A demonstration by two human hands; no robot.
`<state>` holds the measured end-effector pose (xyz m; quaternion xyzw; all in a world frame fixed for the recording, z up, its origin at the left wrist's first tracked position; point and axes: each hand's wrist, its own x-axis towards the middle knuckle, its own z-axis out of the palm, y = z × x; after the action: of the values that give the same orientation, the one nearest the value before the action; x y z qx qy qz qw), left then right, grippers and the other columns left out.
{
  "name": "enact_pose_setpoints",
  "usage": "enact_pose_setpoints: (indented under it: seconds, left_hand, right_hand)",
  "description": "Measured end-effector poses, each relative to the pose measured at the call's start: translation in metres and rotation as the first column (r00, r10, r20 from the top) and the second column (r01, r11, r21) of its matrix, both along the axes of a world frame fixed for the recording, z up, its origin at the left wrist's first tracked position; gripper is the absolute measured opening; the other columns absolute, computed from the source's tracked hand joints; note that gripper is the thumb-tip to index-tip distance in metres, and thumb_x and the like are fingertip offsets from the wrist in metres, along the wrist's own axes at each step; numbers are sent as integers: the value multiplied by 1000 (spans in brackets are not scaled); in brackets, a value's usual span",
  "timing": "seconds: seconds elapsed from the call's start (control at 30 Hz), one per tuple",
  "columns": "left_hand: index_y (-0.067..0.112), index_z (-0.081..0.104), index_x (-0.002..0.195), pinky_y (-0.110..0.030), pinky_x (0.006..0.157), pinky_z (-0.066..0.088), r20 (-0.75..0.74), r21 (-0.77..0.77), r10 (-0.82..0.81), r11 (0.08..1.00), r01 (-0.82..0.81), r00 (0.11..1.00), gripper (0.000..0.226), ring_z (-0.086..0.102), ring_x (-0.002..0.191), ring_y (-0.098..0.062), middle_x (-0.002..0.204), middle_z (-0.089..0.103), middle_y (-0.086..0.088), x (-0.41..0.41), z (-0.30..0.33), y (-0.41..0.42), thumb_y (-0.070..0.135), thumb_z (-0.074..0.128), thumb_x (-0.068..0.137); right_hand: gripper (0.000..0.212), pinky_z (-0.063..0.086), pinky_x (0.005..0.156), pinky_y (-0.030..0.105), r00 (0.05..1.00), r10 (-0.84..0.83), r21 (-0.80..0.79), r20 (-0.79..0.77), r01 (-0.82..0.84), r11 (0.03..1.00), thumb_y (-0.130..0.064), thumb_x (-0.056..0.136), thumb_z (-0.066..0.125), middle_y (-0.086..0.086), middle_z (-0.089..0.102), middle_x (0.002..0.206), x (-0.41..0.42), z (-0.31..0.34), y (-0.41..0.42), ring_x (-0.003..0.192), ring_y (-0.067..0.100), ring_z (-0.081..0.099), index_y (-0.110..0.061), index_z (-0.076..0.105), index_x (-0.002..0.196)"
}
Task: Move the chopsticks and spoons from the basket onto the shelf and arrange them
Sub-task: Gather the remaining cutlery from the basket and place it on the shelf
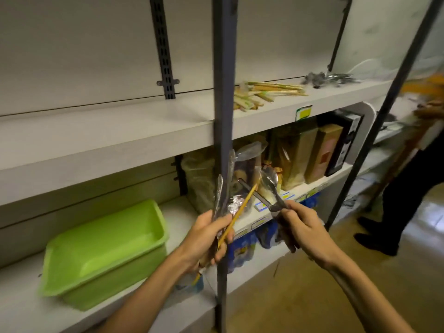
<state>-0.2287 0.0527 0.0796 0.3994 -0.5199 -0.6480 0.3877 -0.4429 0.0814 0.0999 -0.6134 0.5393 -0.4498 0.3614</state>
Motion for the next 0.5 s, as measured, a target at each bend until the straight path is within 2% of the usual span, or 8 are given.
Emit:
enact_pose_setpoints:
  seconds: [0.1,0.27,0.4,0.5]
  left_hand:
    - [1,46,86,-15,29,31,-42,-60,-60,997,58,997,25,41,28,-15,62,57,-10,-65,9,-10,23,50,98]
    - [-2,53,86,-14,27,31,12,-180,-41,983,43,999,32,45,26,-11,46,58,-3,-159,41,-38,27,49,99]
    - [12,63,72,-17,30,30,95,-213,12,977,8,995,42,42,30,-17,45,53,-11,-206,66,-67,42,50,97]
    - [14,62,69,-17,30,27,147,-242,51,970,-14,988,45,42,31,-17,46,53,-12,-233,84,-96,49,49,95]
  right_hand:
    - [23,36,36,23,998,-43,-30,42,44,999,-8,99,36,13,48,50,-62,10,-5,37,22,42,1,56,93]
    - [26,34,37,28,985,-140,-60,97,146,988,-10,100,36,11,46,55,-154,29,-25,42,26,42,6,52,89]
    - [27,34,38,31,981,-160,-84,108,169,982,-13,101,35,8,47,53,-202,50,-45,43,25,42,3,52,85]
    - [29,35,39,30,983,-133,-92,123,145,985,-14,101,34,2,48,52,-226,64,-66,42,20,44,5,48,83]
